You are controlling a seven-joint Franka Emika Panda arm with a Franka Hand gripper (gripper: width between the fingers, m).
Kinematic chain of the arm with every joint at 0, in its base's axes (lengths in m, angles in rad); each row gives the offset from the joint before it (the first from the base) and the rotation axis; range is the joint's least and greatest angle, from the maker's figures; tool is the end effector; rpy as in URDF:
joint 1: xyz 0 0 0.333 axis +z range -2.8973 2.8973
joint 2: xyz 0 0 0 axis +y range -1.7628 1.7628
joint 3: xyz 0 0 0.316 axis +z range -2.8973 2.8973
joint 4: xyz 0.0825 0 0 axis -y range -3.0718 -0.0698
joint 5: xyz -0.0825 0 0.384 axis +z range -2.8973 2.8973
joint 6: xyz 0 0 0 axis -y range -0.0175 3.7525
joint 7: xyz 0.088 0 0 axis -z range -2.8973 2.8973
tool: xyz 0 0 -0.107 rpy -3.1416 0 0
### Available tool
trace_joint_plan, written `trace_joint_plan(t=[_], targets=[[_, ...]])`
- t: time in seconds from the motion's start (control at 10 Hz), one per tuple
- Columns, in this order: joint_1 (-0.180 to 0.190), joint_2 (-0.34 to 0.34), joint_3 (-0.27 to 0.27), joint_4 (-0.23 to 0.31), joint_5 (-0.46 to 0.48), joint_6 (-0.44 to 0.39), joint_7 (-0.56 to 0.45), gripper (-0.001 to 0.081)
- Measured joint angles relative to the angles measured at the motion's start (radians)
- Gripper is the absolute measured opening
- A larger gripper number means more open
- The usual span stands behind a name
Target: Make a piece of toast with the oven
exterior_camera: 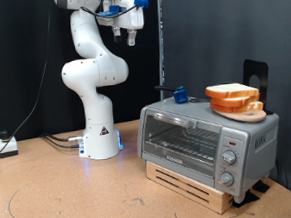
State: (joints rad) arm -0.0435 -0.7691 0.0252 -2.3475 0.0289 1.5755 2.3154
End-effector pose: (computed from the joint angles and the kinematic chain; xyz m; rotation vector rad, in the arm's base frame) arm 0.3119 -0.0003 0.5897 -1.2235 2.8914 0.0183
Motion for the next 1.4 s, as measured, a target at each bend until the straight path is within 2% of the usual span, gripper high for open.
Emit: trace_joint_plan(t=[0.1, 0.5, 0.6, 0.7, 0.8, 0.9, 1.2, 1.3, 1.4], targets=[[0.013, -0.001, 0.005, 0.0, 0.001, 0.007, -0.062, 0.0809], [0.175, -0.005, 0.04, -0.007, 0.008, 0.002, -0.394, 0.0809], [0.201, -0.005, 0.045, -0.014, -0.001, 0.005, -0.466, 0.0809], [0.193, -0.005, 0.044, -0.014, 0.004, 0.005, -0.429, 0.0809], [0.208, -0.007, 0.034, -0.013, 0.029, 0.008, -0.514, 0.0809], [0.238, -0.013, 0.014, -0.015, 0.037, 0.019, -0.627, 0.0809], [0.294, 0.012, -0.061, -0.065, 0.014, 0.153, -0.973, 0.0809], [0.287, 0.01, -0.056, -0.064, 0.016, 0.149, -0.929, 0.0809], [0.298, 0.005, -0.063, -0.067, 0.031, 0.155, -0.994, 0.0809]])
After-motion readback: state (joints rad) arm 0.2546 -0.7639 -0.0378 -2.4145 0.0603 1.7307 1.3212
